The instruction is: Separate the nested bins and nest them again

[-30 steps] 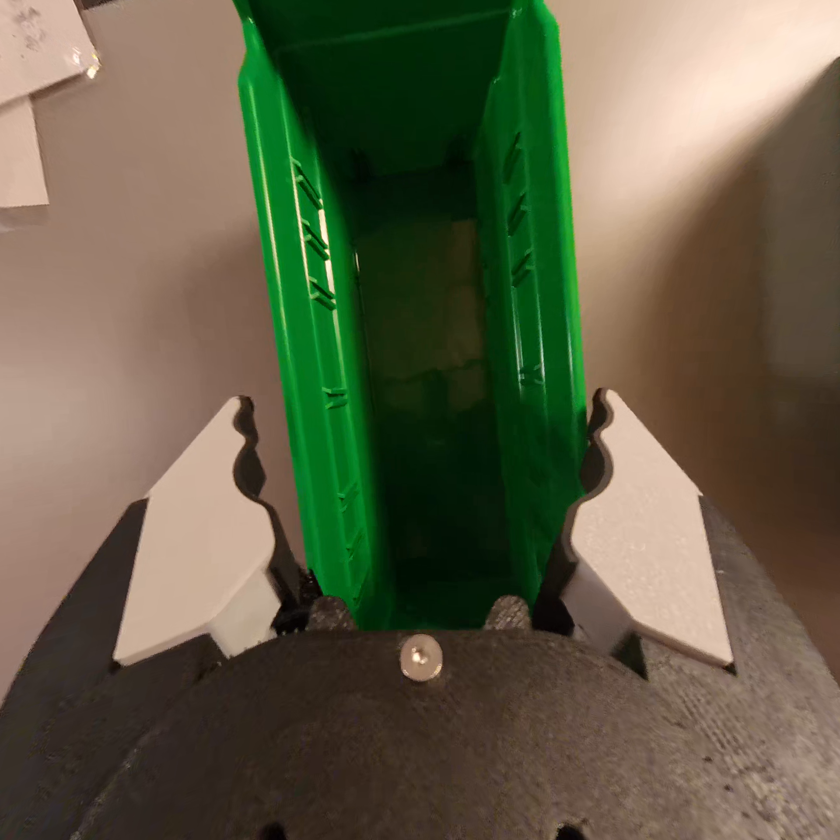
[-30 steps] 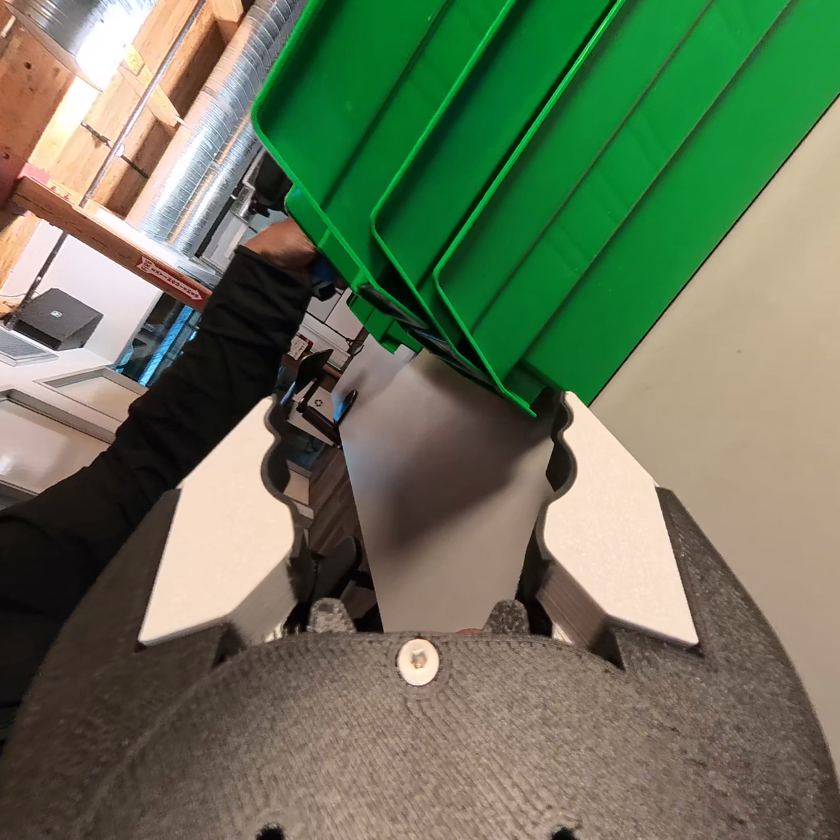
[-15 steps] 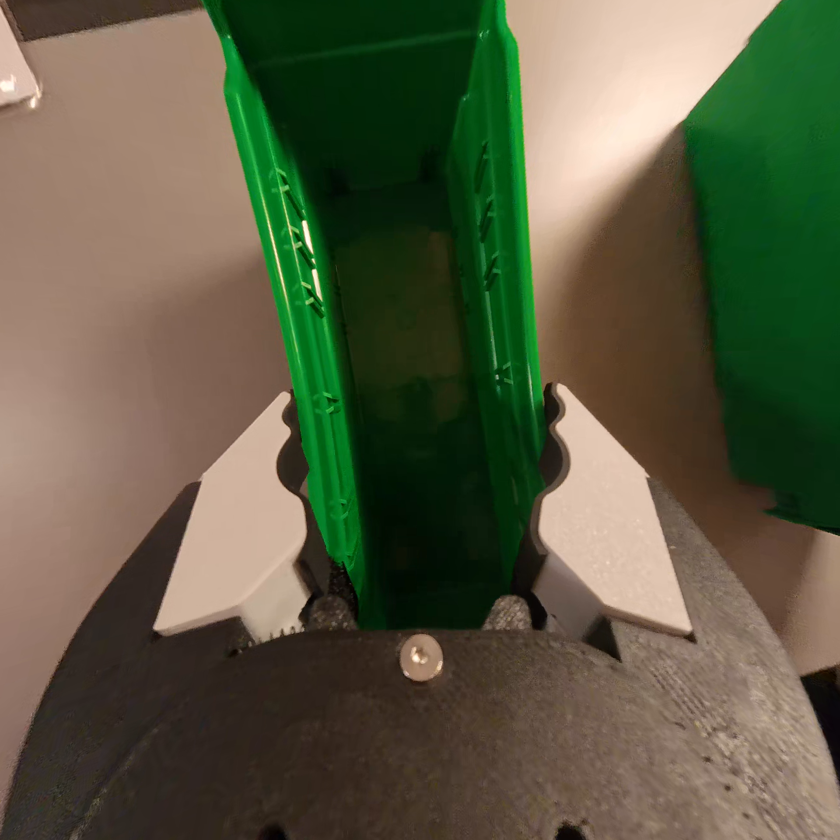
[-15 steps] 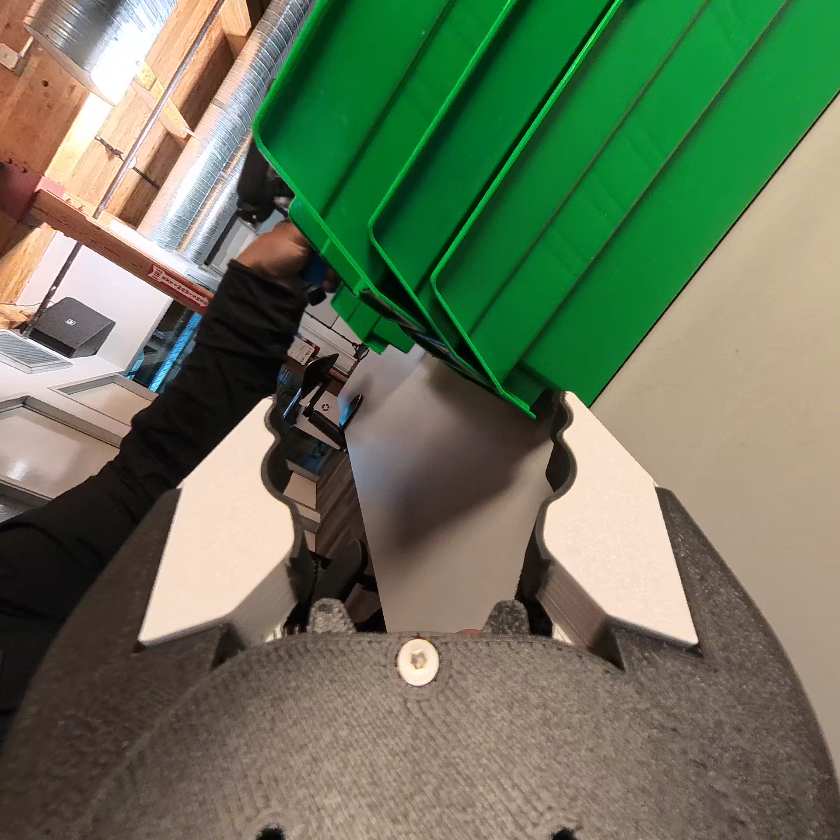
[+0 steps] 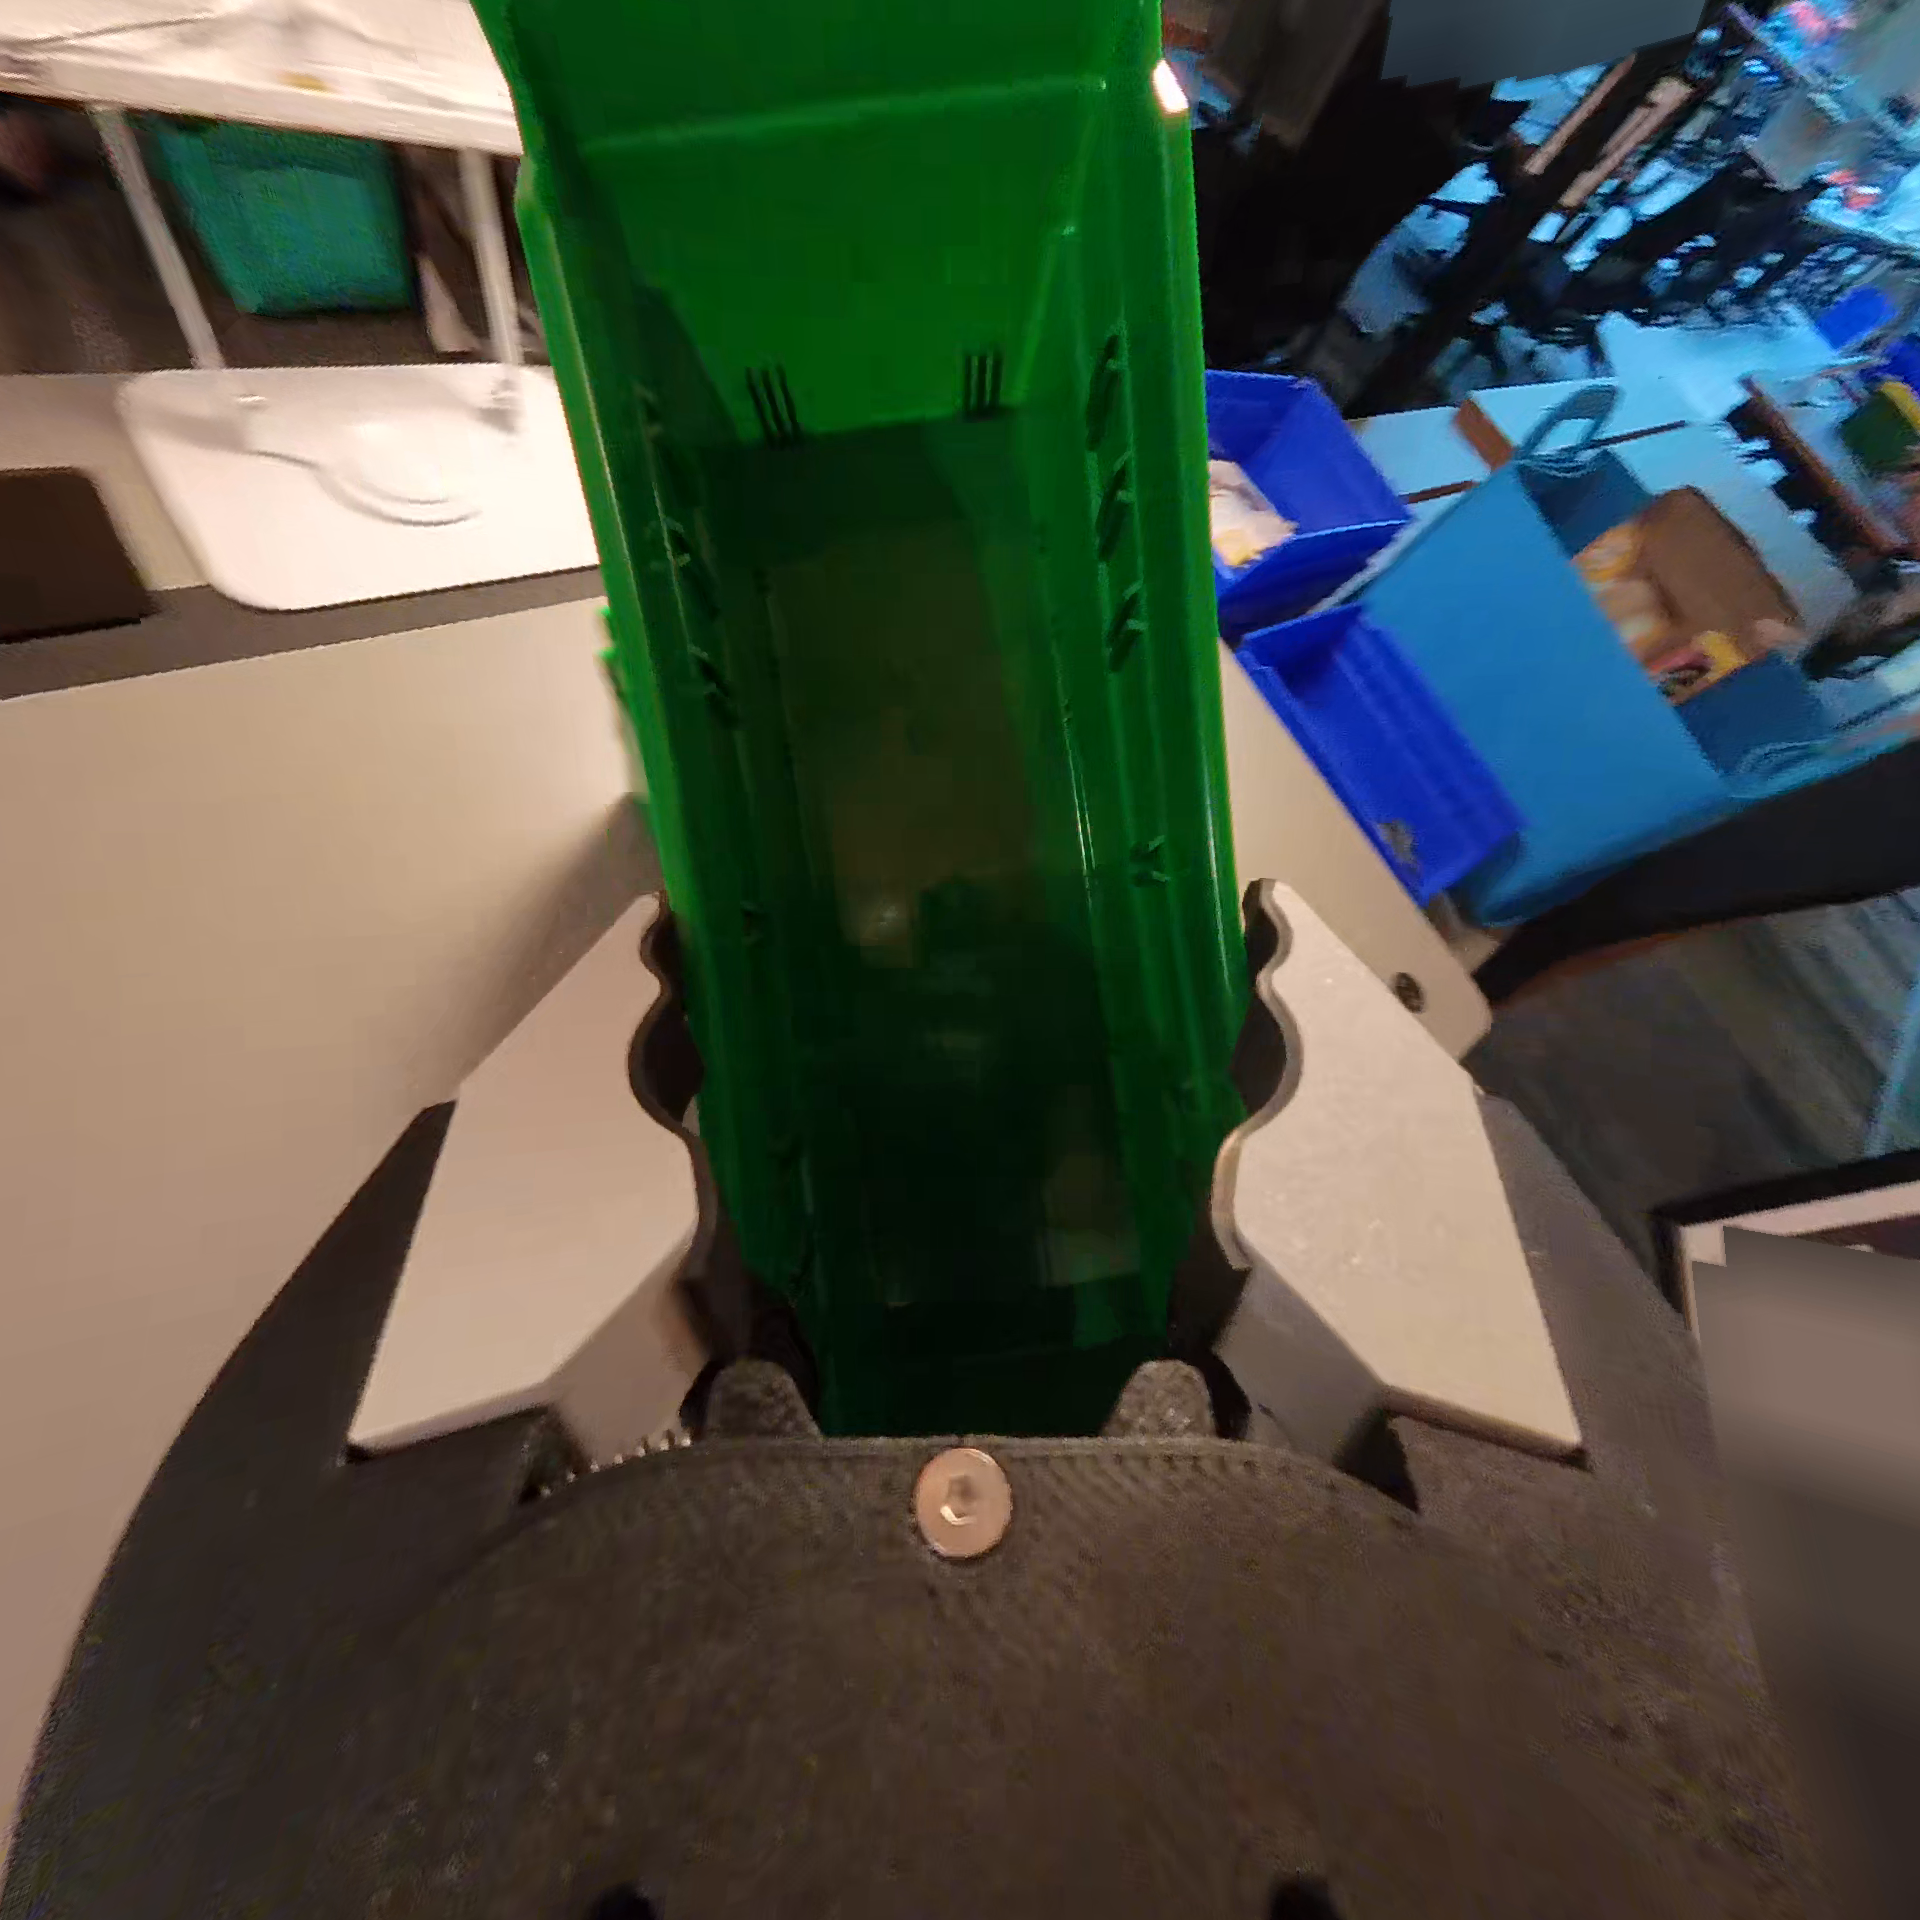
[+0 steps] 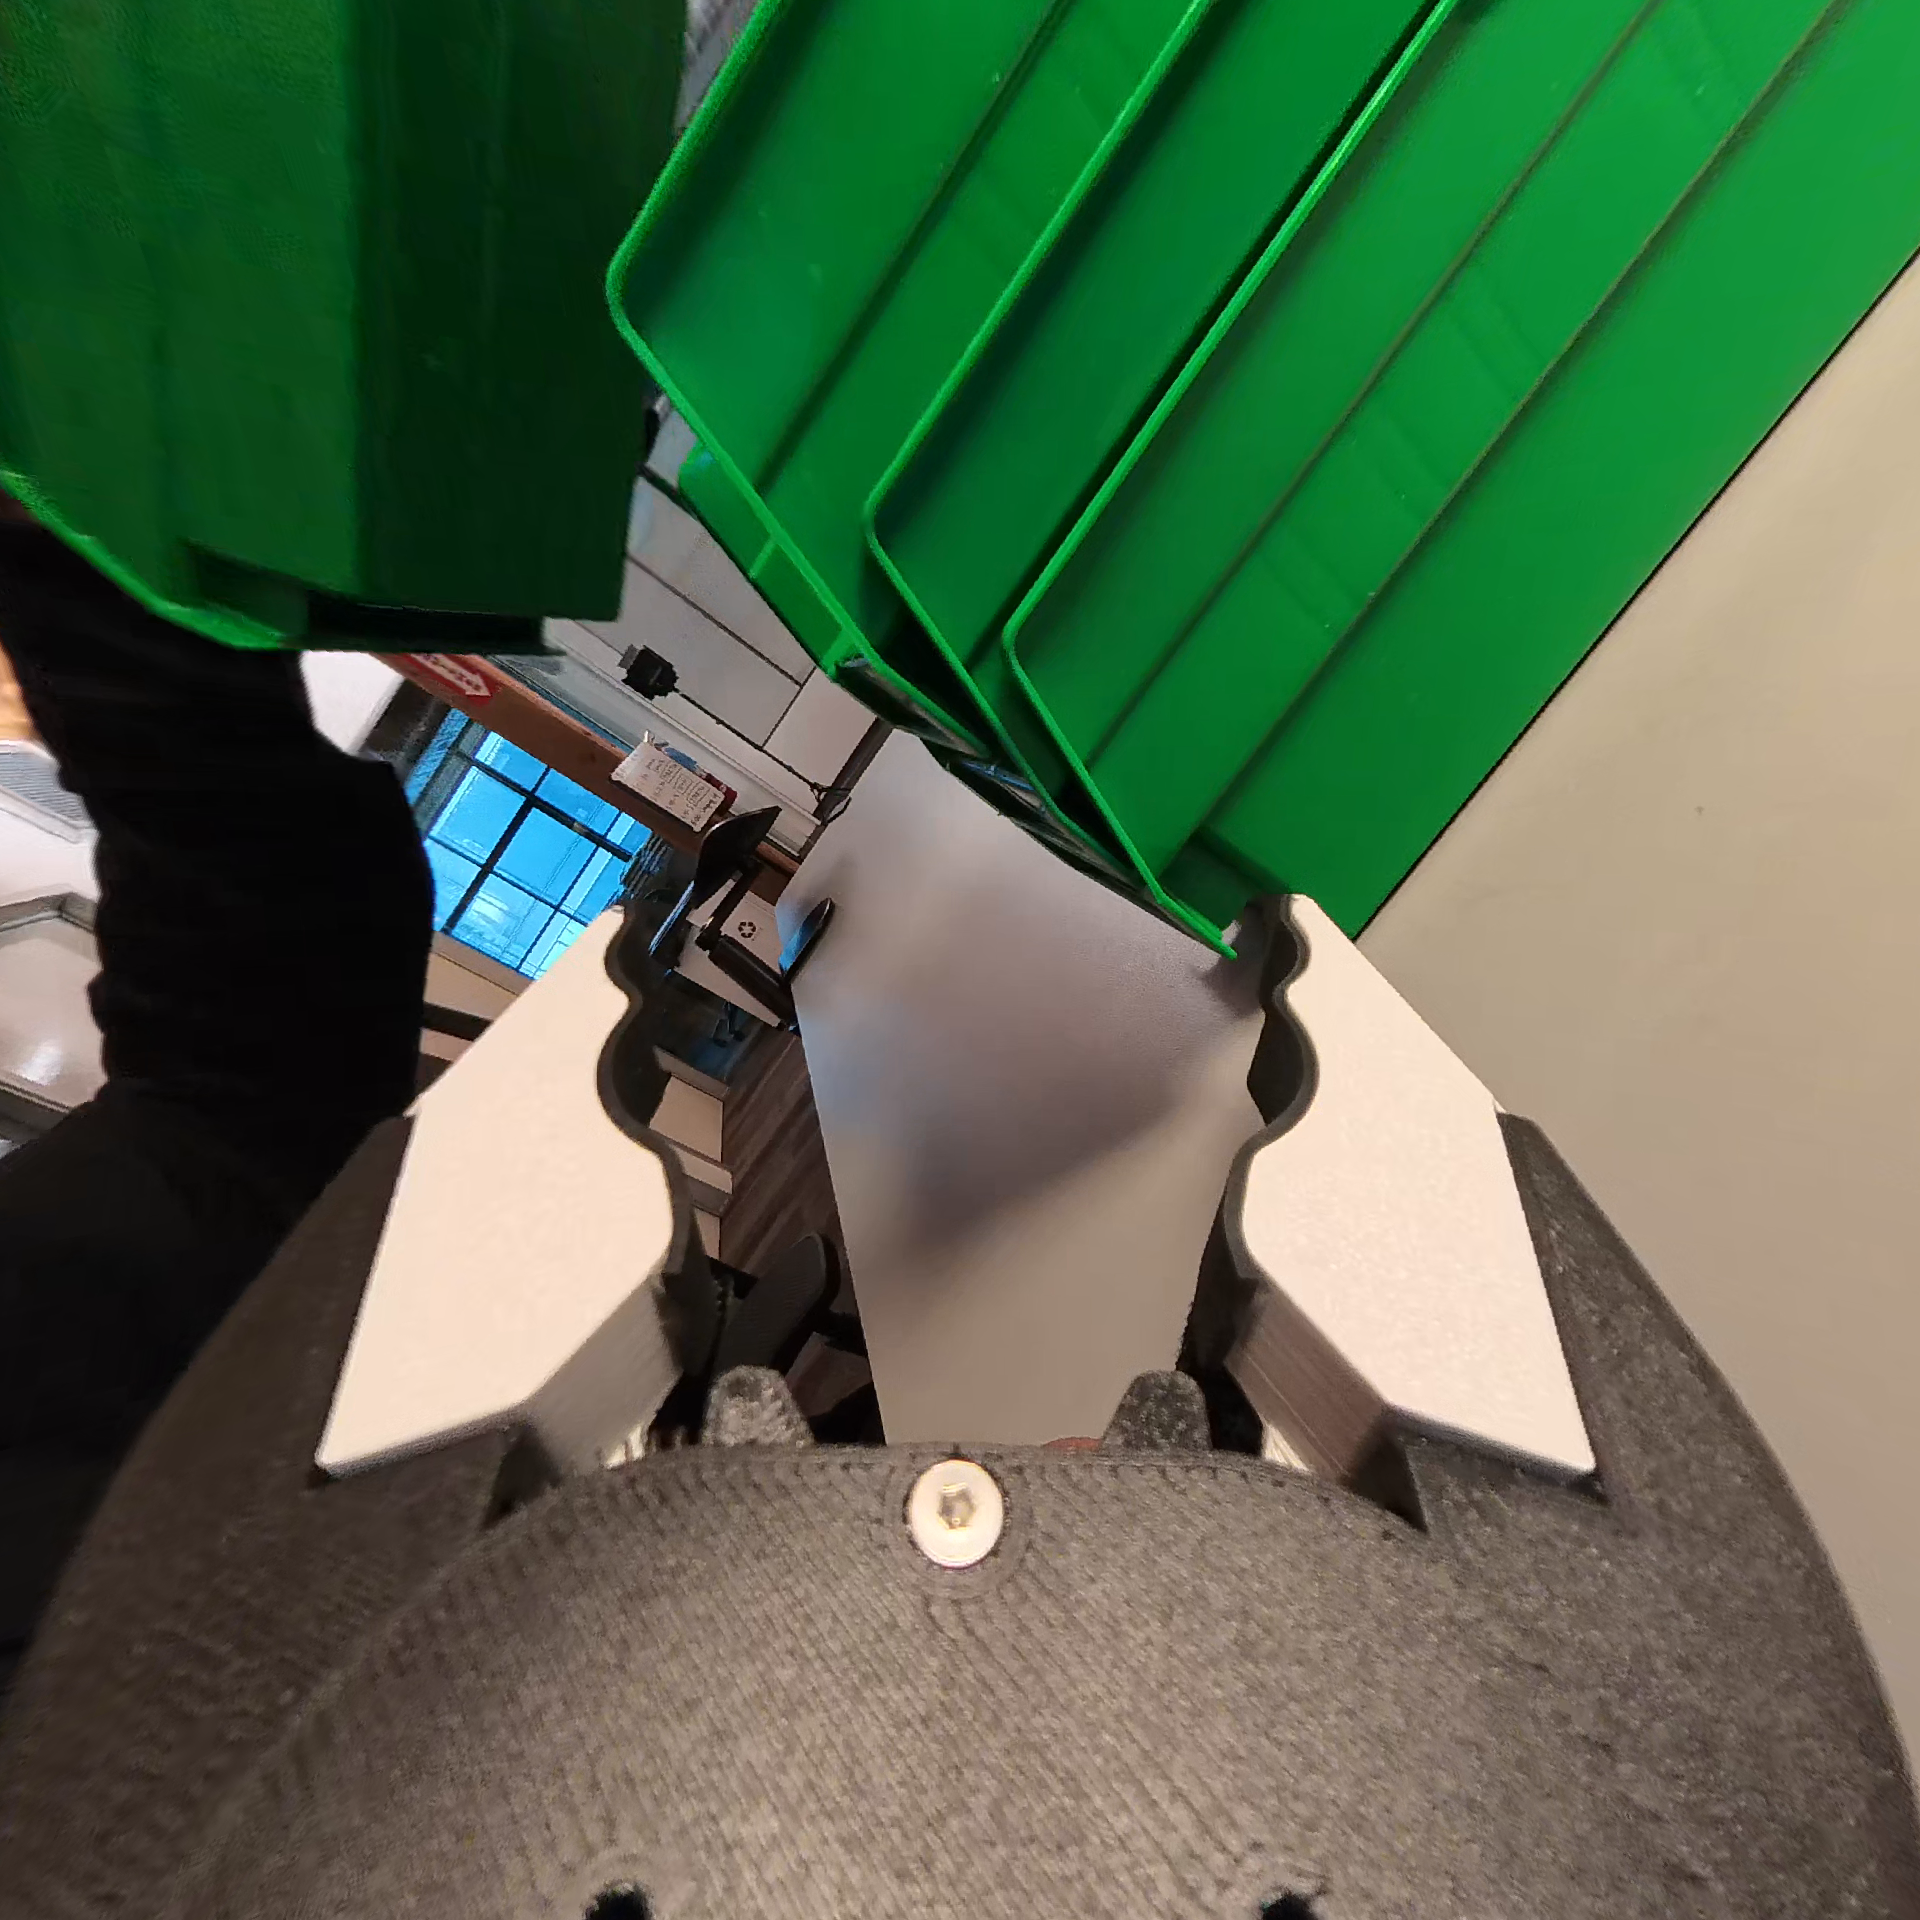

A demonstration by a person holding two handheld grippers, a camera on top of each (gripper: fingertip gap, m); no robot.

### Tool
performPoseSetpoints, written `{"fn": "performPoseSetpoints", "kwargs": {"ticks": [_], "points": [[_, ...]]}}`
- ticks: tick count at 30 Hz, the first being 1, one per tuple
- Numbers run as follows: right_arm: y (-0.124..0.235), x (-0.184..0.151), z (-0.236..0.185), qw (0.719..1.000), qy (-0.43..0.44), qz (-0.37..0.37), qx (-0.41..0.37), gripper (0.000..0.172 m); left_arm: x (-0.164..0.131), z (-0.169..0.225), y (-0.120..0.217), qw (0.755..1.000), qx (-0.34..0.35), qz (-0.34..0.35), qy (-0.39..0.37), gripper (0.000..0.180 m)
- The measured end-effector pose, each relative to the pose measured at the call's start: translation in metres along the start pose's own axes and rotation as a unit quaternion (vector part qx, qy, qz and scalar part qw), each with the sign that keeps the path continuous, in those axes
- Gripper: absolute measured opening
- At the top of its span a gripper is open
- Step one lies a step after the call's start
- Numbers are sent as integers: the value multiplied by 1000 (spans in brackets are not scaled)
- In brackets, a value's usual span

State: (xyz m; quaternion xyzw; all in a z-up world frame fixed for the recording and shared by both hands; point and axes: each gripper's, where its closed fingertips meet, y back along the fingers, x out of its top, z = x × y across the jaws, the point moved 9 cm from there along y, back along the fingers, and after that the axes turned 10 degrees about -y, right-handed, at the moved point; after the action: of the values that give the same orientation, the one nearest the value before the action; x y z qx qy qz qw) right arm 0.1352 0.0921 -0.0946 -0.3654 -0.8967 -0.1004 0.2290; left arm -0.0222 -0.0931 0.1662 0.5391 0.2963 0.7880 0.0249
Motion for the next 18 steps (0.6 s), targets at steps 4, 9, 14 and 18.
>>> {"fn": "performPoseSetpoints", "kwargs": {"ticks": [4,9,14,18], "points": [[1,0,-1,1000,1,1,3,117,8,26,-40,1000,-15,-13,13,104],[1,0,-1,1000,-2,3,11,116,6,18,-86,996,69,-44,24,107],[1,1,0,1000,-8,1,17,116,3,7,-117,987,141,-74,26,112],[2,1,0,1000,-11,2,20,117,-1,8,-136,981,168,-94,2,117]]}}
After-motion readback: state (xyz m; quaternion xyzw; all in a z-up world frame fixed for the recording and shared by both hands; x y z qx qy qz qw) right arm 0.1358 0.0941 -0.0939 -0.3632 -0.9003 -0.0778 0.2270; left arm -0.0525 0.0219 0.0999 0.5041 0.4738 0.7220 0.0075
